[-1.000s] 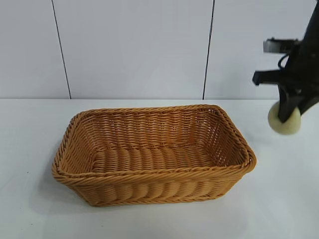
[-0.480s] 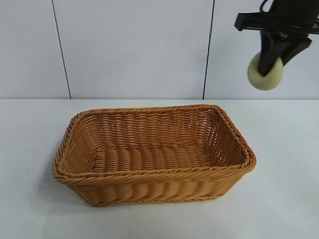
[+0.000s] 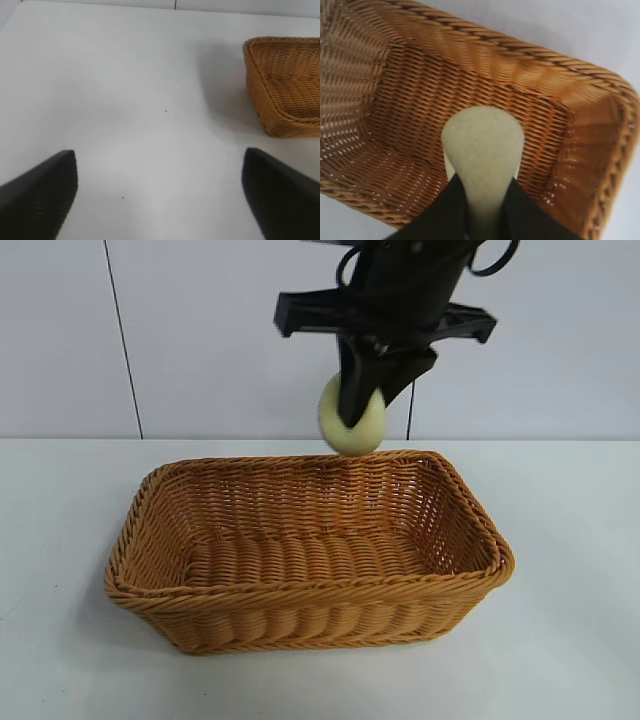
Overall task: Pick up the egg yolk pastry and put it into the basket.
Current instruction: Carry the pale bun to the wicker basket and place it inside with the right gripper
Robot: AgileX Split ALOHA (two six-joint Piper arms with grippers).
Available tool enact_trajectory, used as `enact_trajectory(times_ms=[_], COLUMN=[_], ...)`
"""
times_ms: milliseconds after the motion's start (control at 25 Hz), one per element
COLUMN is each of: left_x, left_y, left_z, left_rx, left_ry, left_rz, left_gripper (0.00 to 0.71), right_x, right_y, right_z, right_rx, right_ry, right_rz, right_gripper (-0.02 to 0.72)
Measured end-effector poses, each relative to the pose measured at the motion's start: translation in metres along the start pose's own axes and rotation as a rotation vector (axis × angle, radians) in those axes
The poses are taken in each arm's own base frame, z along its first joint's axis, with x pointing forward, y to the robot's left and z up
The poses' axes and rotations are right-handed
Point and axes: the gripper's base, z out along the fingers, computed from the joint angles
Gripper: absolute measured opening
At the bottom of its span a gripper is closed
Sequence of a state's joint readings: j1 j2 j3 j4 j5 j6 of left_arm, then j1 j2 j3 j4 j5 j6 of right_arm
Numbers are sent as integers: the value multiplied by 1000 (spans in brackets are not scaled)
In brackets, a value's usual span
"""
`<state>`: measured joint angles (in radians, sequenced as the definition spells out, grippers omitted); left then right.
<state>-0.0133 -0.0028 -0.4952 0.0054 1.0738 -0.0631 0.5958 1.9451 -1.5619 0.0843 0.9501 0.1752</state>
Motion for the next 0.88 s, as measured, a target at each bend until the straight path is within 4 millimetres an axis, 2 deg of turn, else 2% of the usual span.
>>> enact_trajectory(times_ms=[80, 240, 360, 480, 560, 640, 680, 760, 880], left_x=[0, 0, 0, 0, 0, 0, 0, 0, 0], left_y=[0, 0, 0, 0, 0, 0, 0, 0, 0], left_z=[0, 0, 0, 0, 0, 0, 0, 0, 0], left_rx=[0, 0, 0, 0, 0, 0, 0, 0, 0], left_ry=[0, 0, 0, 0, 0, 0, 0, 0, 0], left_rz=[0, 0, 0, 0, 0, 0, 0, 0, 0], left_gripper=[643, 643, 643, 643, 643, 643, 643, 643, 643], right_x=[1, 5, 9, 8, 8, 10, 10, 10, 7], right_y=[6, 3, 1, 1, 1, 1, 1, 1, 2], right_z=[23, 71, 89, 89, 89, 89, 87, 81, 58], right_rx=[1, 20, 29, 28, 28, 31, 32, 32, 27], right_ry=[23, 94, 132, 125, 125, 143, 149, 151, 124], right_rz=[-10, -4, -2, -2, -3, -3, -4, -5, -8], right_gripper=[100, 100, 123, 212, 340, 506, 558, 611, 627])
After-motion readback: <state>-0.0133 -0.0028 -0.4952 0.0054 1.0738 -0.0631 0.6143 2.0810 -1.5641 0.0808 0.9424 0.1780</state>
